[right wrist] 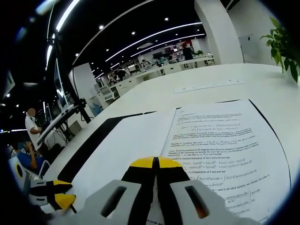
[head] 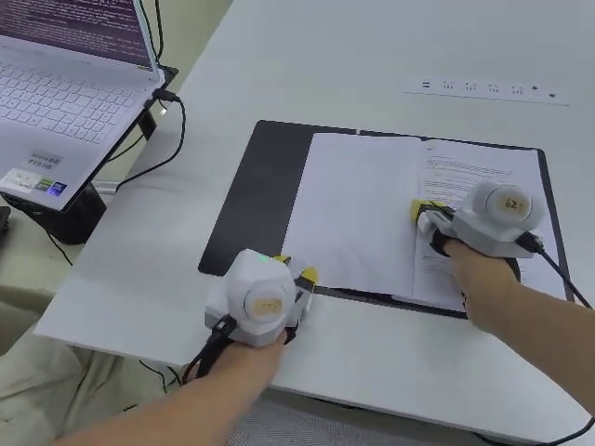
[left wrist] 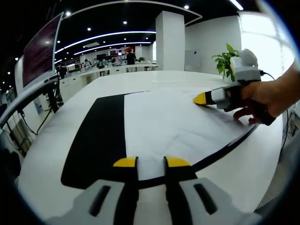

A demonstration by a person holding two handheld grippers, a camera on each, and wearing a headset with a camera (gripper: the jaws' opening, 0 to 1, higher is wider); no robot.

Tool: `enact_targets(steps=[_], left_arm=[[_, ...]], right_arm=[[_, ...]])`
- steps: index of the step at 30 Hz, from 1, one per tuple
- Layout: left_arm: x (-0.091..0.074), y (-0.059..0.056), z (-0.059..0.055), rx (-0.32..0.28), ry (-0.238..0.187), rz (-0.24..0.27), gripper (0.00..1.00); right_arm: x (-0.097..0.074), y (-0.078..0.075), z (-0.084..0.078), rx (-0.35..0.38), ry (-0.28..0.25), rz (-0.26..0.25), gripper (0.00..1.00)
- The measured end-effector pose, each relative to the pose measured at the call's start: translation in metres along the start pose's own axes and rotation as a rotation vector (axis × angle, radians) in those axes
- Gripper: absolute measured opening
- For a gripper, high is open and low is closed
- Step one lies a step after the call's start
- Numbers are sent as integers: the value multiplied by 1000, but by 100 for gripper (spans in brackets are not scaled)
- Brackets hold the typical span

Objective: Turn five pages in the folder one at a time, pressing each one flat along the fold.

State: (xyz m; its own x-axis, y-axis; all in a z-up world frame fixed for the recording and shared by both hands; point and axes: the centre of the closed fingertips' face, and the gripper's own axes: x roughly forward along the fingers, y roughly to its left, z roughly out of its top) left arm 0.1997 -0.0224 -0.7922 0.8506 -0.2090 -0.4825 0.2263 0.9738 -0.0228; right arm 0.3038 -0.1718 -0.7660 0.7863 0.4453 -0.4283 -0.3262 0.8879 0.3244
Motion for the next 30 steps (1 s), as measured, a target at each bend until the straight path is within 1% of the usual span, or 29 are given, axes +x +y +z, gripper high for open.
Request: enact_targets(steps=[5,11,17,25,27,30], left_arm=[[0,0,0,-1,-1,0,20],[0,0,0,-5,2,1,20],[-1,0,1,-6,3,1,20],[-3,-1,1,-7,2,0,20],[-4,-1,1,-7,3,0,20],[-4,-1,1,-7,4,0,20]], right_arm=[[-8,3,-6,5,10,-3,0],[-21,9,-16,12,18,-6,0],[-28,9,-24,23,28,-14,0],[-46,14,-43,21,44,-15,0],[-52,17,-47,29,46,-16,0],[-59,20,-53,21,52,-14,0]])
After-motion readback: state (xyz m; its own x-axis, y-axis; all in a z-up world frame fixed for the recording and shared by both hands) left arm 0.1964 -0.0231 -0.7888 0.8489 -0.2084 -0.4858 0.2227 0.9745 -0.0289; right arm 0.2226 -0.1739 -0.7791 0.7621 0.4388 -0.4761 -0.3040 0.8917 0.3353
